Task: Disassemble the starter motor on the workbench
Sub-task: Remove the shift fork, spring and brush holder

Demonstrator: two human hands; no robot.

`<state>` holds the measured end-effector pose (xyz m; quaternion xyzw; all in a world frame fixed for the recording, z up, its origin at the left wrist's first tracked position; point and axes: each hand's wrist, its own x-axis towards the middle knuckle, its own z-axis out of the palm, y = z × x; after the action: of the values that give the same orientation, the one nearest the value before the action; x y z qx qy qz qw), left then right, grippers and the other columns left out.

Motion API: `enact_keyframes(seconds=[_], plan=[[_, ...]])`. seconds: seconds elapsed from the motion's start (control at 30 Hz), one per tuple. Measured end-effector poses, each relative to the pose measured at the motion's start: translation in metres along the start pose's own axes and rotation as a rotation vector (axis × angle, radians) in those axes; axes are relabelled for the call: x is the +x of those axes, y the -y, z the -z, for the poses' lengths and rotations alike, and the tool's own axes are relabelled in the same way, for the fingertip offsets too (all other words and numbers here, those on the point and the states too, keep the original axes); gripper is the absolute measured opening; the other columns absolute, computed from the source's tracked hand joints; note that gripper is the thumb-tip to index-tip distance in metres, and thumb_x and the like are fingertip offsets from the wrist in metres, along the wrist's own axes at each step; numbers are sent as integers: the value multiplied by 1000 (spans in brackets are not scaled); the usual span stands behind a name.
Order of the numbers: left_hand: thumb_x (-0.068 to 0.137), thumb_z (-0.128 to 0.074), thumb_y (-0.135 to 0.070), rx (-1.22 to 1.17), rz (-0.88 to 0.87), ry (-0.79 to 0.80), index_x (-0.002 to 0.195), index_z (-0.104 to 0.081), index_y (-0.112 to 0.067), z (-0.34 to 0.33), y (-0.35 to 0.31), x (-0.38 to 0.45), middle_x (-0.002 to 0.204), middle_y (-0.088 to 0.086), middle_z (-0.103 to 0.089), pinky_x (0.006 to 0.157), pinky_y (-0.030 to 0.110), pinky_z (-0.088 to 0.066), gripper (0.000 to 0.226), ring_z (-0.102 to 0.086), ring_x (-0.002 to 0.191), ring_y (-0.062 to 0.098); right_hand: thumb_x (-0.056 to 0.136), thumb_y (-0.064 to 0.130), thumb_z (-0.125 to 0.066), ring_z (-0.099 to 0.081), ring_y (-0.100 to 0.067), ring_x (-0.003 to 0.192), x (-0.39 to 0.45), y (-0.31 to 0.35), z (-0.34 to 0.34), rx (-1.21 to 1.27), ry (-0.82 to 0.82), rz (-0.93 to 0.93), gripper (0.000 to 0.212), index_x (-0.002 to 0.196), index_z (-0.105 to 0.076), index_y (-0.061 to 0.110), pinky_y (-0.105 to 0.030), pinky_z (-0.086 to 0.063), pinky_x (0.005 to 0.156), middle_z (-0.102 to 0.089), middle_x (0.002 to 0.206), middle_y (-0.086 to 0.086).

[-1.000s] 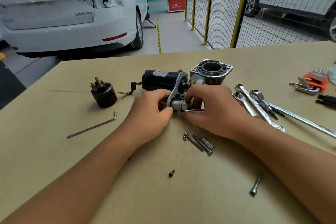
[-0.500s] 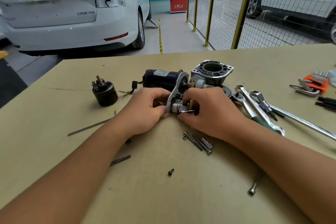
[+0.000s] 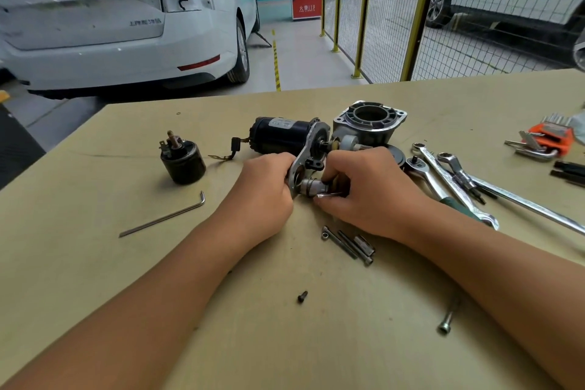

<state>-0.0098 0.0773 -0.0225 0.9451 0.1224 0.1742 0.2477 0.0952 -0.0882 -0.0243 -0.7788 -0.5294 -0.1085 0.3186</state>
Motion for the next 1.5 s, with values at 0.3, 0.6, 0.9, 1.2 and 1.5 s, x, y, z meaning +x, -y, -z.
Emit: enact_keyframes(seconds=[0.3,0.6,0.9,1.2,1.5], plan=[[101,-58,-2,-226,-61,87,122,-70,-26,13,6,-2,102,-12,-71,78,12,-51,34,-67,90,3,78,24,-87,-61,-7,57,-1,-6,1,168,-155,-33,18,83,-71,16,-24,-50,52,-65,66,7],[108,-46,-6,-319,57,29,127,-68,-20,7,3,1,97,-2,-72,73,19,-54,32,-65,79,5,80,27,-86,-56,-11,56,-2,-8,-3,196,-189,-11,19,83,-71,17,-21,-43,48,-61,64,7],[113,-38,-36,-276,251,23,99,-68,-3,5,0,7,52,0,-61,52,25,-38,47,-48,39,1,81,23,-85,-56,-5,56,0,-11,4,133,-143,113,20,84,-70,10,-10,-40,52,-56,65,15],[108,-45,-48,-307,459,66,83,-71,1,8,5,11,53,6,-65,42,22,-39,60,-51,39,16,81,22,-85,-58,-5,57,0,-16,12,114,-39,167,17,85,-70,13,-14,-43,52,-59,65,10],[111,-46,-26,-429,259,180,130,-66,-27,23,10,-3,110,0,-73,43,22,-45,28,-70,56,15,81,27,-84,-59,-8,60,0,-18,13,93,14,175,16,84,-70,20,-25,-48,51,-61,69,7]])
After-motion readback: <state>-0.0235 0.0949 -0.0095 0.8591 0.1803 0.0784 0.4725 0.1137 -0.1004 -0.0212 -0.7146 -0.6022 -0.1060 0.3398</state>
